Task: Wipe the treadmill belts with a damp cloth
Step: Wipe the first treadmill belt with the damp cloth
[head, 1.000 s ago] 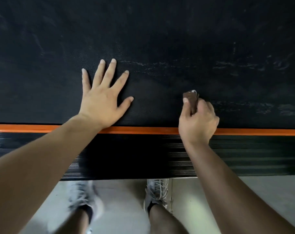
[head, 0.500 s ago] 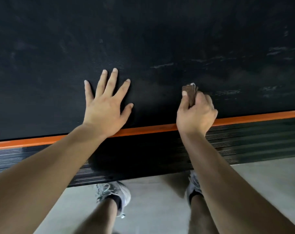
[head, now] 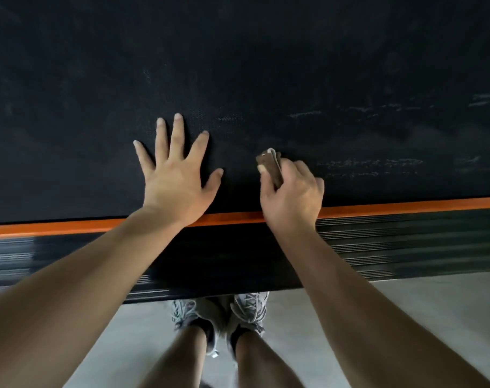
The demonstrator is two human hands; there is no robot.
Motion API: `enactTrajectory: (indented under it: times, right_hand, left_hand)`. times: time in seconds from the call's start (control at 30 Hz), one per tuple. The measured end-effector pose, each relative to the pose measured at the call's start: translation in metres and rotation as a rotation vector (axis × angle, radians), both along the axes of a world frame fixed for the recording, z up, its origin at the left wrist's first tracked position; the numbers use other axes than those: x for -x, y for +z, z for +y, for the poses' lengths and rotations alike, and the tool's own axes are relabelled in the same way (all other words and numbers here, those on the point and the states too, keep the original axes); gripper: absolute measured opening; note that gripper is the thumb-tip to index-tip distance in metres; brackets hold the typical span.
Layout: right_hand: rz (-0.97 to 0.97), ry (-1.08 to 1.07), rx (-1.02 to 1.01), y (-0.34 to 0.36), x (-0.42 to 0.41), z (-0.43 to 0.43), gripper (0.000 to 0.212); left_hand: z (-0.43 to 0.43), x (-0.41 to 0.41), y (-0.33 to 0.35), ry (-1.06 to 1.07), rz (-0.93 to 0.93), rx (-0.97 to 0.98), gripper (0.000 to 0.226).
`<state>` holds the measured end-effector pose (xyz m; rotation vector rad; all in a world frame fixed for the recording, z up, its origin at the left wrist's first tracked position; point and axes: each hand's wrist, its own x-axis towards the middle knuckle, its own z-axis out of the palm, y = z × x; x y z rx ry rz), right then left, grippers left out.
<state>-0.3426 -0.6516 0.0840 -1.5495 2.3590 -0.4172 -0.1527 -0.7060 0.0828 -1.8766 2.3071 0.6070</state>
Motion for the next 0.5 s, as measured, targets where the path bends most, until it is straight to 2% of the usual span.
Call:
enactTrajectory:
  times: [0.1, 0.2, 0.33, 0.5]
  right_hand:
    - [-0.016, 0.029, -0.008, 0.001, 0.007, -0.002, 0.037]
    - [-0.01, -0.058, 0.013, 0.002, -0.007, -0.002, 0.041]
    - [0.006, -0.153, 0.011, 0.0, -0.017, 0.0, 0.033]
    - [0.046, -0.275, 0.0, 0.002, -0.036, -0.002, 0.028]
  left_hand:
    - [0.001, 0.002, -0.002, -0.004, -0.027, -0.001, 0.073]
    - [0.002, -0.003, -0.003, -0.041, -0.048, 0.008, 0.075]
    - [0.001, -0.015, -0.004, -0.105, -0.064, 0.023, 0.076]
    - [-0.007, -0.052, -0.002, -0.21, 0.029, 0.027, 0.069]
